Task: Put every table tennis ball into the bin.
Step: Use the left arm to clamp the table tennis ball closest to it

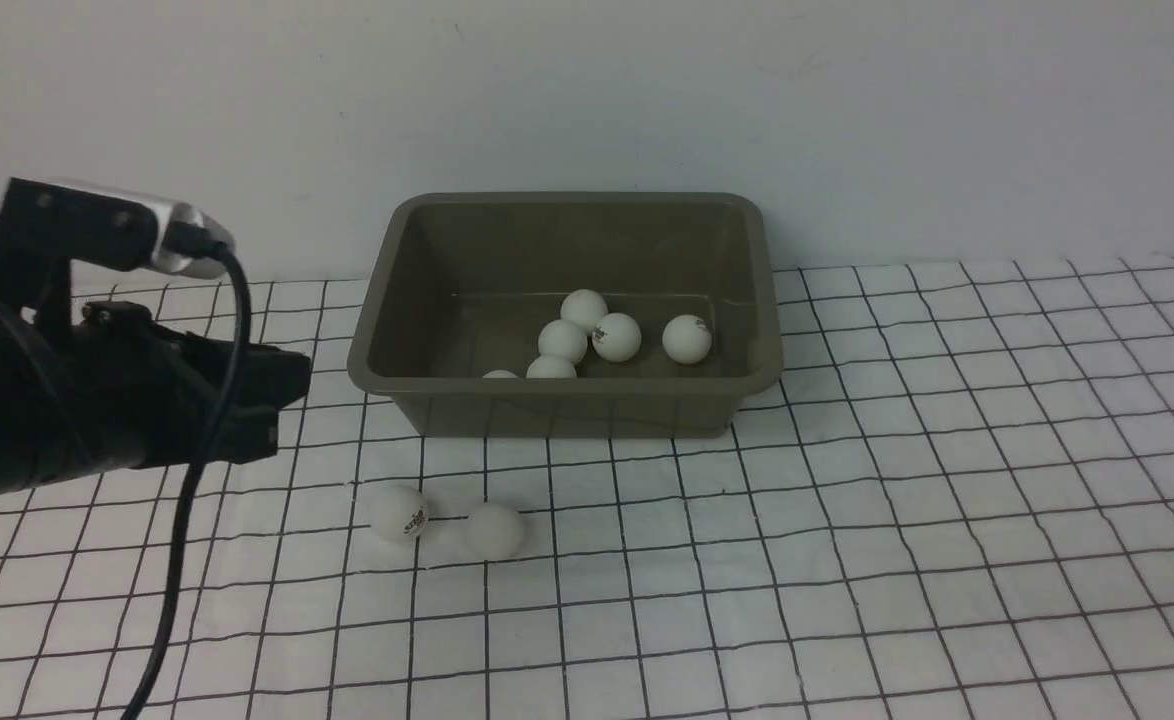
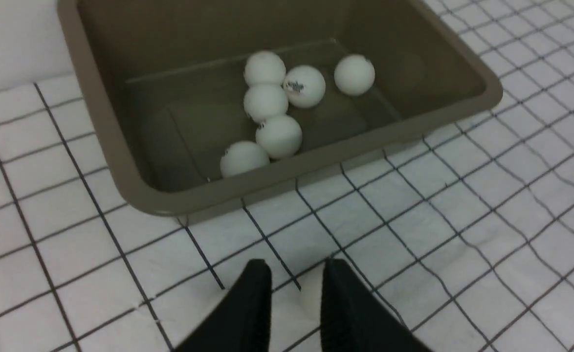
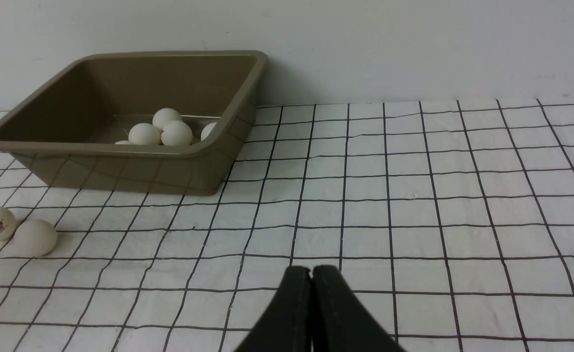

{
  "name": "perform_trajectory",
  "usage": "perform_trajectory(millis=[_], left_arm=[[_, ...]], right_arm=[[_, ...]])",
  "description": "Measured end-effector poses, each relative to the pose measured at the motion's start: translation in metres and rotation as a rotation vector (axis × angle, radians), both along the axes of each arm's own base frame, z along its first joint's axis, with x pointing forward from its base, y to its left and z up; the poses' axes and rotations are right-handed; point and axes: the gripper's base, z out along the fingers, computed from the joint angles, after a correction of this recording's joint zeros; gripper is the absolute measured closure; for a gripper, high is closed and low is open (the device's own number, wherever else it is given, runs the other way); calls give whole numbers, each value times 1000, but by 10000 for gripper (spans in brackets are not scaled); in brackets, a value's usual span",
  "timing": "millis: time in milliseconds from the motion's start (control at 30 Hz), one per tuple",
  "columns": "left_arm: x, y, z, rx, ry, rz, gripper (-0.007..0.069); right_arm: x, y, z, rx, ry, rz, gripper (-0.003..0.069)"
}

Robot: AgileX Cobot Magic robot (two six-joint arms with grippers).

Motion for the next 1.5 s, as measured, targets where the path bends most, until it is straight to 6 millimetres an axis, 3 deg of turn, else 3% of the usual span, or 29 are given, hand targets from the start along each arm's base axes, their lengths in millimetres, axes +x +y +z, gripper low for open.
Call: perform_trajectory(millis=[233, 367, 567, 833, 1033, 1233, 1500], left_arm=[[28, -33, -29, 113, 86, -91, 455], [41, -39, -39, 139, 139, -55, 420], [53, -37, -50, 188, 265, -9, 333], [58, -35, -58, 201, 410, 38, 321], [63, -37, -71, 221, 445, 22, 275], [65, -37, -78, 246, 449, -5, 151], [69, -37, -87, 263, 453, -18, 87]], right_arm=[[0, 1, -1, 17, 11, 7, 676], [-1, 3, -2, 41, 28, 17, 676], [-2, 5, -4, 80, 57, 34, 676], [-2, 6, -5, 97, 67, 41, 676], [-2, 7, -5, 99, 69, 42, 676], [-2, 7, -4, 101, 65, 44, 676], [-2, 7, -3, 107, 53, 50, 676]])
